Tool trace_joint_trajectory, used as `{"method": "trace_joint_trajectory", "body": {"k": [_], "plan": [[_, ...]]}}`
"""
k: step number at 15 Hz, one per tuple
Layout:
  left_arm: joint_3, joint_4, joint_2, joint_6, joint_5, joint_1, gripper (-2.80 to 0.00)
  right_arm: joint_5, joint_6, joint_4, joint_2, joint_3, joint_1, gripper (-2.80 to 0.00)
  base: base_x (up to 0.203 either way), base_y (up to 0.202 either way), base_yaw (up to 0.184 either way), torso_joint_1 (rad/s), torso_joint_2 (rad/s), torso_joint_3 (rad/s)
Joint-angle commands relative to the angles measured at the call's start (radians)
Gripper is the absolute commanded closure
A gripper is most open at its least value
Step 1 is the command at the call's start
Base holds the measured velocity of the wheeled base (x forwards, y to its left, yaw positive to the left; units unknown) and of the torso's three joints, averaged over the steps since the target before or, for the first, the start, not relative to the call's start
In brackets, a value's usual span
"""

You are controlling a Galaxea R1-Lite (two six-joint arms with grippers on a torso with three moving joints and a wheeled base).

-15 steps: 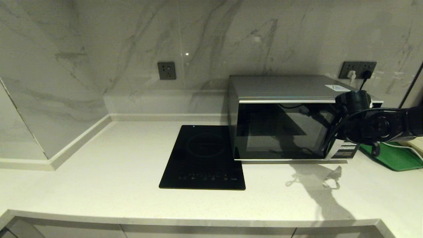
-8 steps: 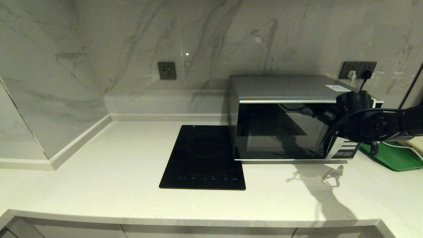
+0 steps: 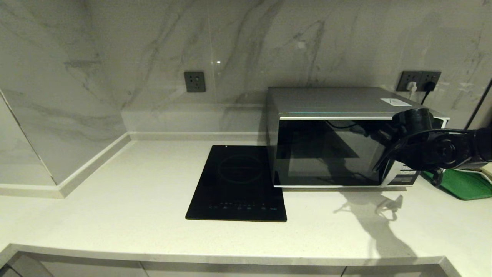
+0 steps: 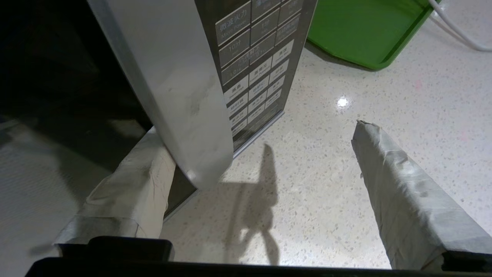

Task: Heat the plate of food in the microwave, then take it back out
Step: Open the microwave oven

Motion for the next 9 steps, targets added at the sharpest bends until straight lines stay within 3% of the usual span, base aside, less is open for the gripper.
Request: {"method": "trace_joint_trajectory", "body": {"k": [1,5,9], "plan": [[0.000,0.000,0.000,-0.001,0.000,0.001,0.00,-0.010,0.030,0.003,-0.084,0.072,0.000,-2.80,0.000,0.000,0.000,0.000,0.00,0.000],[0.000,0.000,-0.001,-0.001,0.000,0.001,0.00,-0.002,0.007,0.004,-0.077,0.079,0.019,-2.80,0.000,0.000,0.000,0.000,0.00,0.000],[-0.001,0.000,-0.001,-0.001,0.000,0.001,0.00,0.065,-0.068,0.004,-0.075,0.087,0.042,-2.80,0.000,0.000,0.000,0.000,0.00,0.000]]}}
